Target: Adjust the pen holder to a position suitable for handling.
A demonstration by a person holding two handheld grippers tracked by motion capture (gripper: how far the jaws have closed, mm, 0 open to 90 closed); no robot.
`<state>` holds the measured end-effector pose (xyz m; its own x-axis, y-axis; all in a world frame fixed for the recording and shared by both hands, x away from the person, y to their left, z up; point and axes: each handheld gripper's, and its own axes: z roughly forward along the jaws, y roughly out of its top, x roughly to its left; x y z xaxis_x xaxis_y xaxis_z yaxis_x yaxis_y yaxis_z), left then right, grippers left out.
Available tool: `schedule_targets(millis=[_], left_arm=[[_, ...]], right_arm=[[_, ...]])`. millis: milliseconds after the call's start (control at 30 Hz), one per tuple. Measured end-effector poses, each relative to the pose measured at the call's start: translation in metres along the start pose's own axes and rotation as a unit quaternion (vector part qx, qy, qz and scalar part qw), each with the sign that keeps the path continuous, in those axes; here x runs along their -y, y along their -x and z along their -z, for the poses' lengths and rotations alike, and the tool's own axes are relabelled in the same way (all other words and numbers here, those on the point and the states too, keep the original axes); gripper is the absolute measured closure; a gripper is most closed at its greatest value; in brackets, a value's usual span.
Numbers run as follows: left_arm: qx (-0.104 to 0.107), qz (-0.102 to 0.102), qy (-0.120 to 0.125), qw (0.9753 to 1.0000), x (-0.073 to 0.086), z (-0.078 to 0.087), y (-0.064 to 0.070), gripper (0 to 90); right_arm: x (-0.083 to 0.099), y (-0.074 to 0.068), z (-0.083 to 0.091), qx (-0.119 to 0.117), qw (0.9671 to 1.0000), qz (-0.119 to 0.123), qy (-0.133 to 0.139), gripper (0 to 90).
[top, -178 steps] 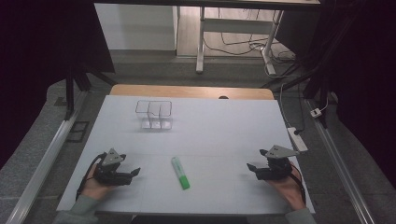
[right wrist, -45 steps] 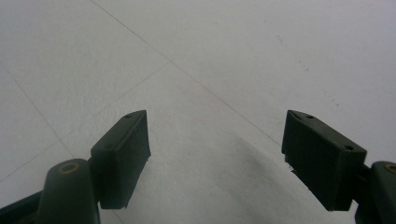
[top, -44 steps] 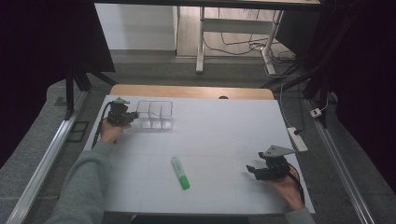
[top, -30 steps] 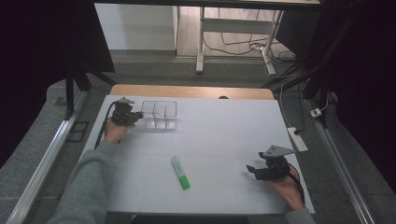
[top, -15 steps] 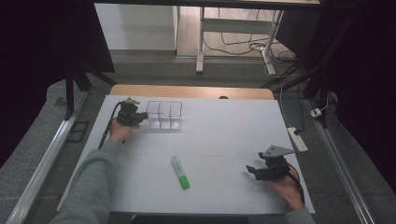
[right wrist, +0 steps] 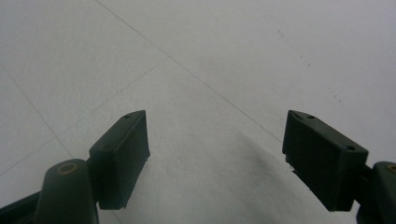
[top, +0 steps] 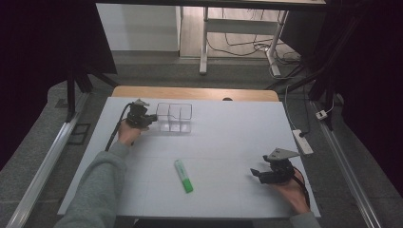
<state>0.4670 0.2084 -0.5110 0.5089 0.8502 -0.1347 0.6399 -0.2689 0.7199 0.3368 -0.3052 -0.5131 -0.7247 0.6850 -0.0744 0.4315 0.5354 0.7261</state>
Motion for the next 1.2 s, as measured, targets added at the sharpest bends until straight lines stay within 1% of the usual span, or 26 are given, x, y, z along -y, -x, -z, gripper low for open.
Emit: schedule_targets(millis=[67, 300, 367, 467, 633, 733, 800, 867, 933, 1033, 1200], left_arm=[[0.002, -0.001, 0.001, 1.0, -0.001, -0.002, 0.003, 88.9], [0.02, -0.006, 0.002, 0.9998, -0.006, -0.008, 0.013, 89.0], [0.021, -0.011, 0.001, 0.9997, -0.007, -0.01, 0.016, 88.9], [0.022, -0.012, -0.001, 0.9997, -0.009, -0.012, 0.019, 88.9], [0.032, -0.022, -0.001, 0.9992, -0.012, -0.016, 0.028, 88.9], [0.035, -0.026, -0.001, 0.9991, -0.014, -0.018, 0.032, 88.9], [0.036, -0.025, -0.002, 0.999, -0.015, -0.02, 0.034, 88.9], [0.038, -0.028, -0.002, 0.9989, -0.016, -0.021, 0.036, 88.9], [0.04, -0.026, 0.0, 0.9989, -0.017, -0.023, 0.039, 88.9], [0.041, -0.028, 0.0, 0.9988, -0.02, -0.026, 0.044, 88.9], [0.05, -0.035, -0.003, 0.9981, -0.022, -0.03, 0.05, 88.9]], right_arm=[[0.0, 0.0, 0.0, 0.0, 1.0, 0.0, -0.002, 22.7], [0.0, 0.0, -0.002, -0.003, 1.0, -0.001, -0.002, 22.7], [0.0, 0.0, -0.002, -0.001, 1.0, -0.001, -0.003, 22.7], [0.001, 0.0, -0.002, -0.002, 1.0, 0.0, -0.004, 22.7], [0.001, 0.001, -0.001, -0.006, 1.0, 0.001, -0.003, 22.7], [0.001, 0.0, -0.001, -0.003, 1.0, 0.001, -0.004, 22.6], [0.001, 0.0, -0.001, -0.005, 1.0, 0.003, -0.005, 22.7], [0.001, 0.0, -0.001, -0.005, 1.0, 0.002, -0.003, 22.7], [0.001, 0.001, -0.001, -0.008, 1.0, 0.0, -0.002, 22.6], [0.001, 0.001, -0.002, -0.008, 0.9999, 0.003, -0.005, 22.5], [0.001, 0.001, -0.002, -0.008, 1.0, 0.002, -0.005, 22.5]])
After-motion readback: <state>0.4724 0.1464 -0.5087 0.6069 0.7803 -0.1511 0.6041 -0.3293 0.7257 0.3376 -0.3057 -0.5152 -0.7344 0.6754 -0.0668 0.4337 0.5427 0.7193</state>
